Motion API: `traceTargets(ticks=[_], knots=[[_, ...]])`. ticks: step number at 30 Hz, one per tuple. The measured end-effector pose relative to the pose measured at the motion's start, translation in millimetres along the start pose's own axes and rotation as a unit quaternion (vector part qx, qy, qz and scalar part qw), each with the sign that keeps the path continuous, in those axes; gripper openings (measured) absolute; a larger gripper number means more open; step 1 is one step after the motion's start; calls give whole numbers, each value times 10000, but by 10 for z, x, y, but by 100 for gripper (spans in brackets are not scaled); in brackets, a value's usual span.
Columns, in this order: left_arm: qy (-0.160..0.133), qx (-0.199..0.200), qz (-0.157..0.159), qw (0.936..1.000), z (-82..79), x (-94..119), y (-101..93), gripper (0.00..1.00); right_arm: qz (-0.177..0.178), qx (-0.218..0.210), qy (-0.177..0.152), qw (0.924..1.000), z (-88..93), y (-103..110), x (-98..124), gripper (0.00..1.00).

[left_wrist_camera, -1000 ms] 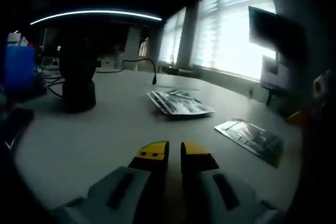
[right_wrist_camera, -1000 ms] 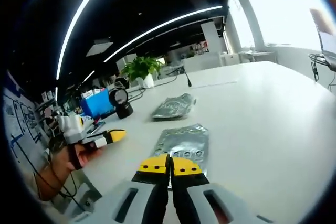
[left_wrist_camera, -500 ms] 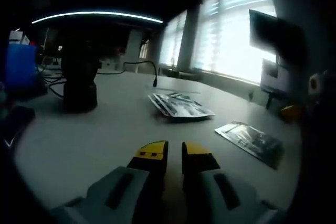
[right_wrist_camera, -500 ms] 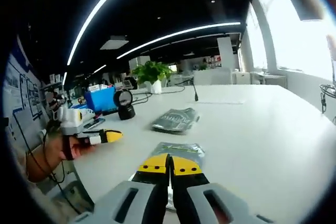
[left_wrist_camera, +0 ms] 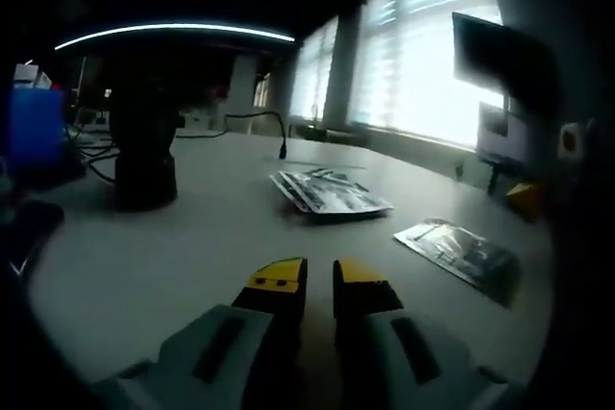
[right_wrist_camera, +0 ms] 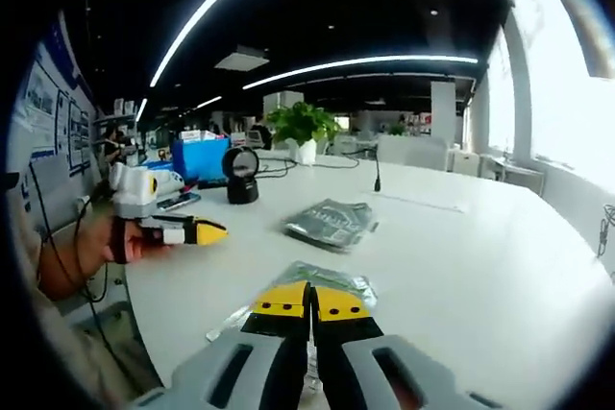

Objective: Clip sheet goods on table flip sheet goods clip sheet goods scan sheet goods put sheet goods back to table

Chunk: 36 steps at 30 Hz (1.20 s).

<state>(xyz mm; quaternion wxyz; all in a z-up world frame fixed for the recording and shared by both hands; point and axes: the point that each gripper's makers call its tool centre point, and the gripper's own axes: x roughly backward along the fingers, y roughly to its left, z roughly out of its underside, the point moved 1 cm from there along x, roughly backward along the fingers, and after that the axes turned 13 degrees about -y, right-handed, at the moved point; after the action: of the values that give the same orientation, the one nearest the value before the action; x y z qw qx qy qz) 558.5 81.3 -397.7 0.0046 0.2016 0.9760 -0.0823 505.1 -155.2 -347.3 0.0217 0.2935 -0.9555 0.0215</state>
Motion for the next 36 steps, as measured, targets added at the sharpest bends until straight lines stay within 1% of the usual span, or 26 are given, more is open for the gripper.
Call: traceTargets(ticks=[7, 11, 12, 15, 17, 21, 30, 33, 36], knots=[[-55, 145, 35, 9999, -13, 1, -5, 4, 7, -23, -158, 9999, 32, -138, -50, 0], [-51, 98, 76, 9999, -10, 3, -27, 4, 95, 48, -217, 9997, 71, -248, -65, 0], [-58, 76, 72, 9999, -12, 3, -29, 4, 163, 88, -236, 9995, 82, -294, -68, 0], [-102, 163, 67, 9998, -30, 10, -21, 4, 271, 128, -322, 9990, 80, -367, -73, 0], [-148, 239, 36, 9996, -45, 16, -5, 4, 269, 117, -406, 9987, 64, -382, -80, 0], [-180, 311, 50, 9993, -52, 14, -11, 4, 225, 211, -421, 9986, 90, -403, -104, 0], [-150, 224, 90, 9996, -44, 9, -32, 4, 46, 372, -447, 9983, 175, -383, -153, 0], [-106, 160, 81, 9998, -29, 7, -34, 4, 80, 477, -376, 9981, 235, -423, -168, 0], [-82, 92, 90, 9999, -21, 7, -41, 4, 127, 391, -377, 9984, 272, -466, -160, 0]])
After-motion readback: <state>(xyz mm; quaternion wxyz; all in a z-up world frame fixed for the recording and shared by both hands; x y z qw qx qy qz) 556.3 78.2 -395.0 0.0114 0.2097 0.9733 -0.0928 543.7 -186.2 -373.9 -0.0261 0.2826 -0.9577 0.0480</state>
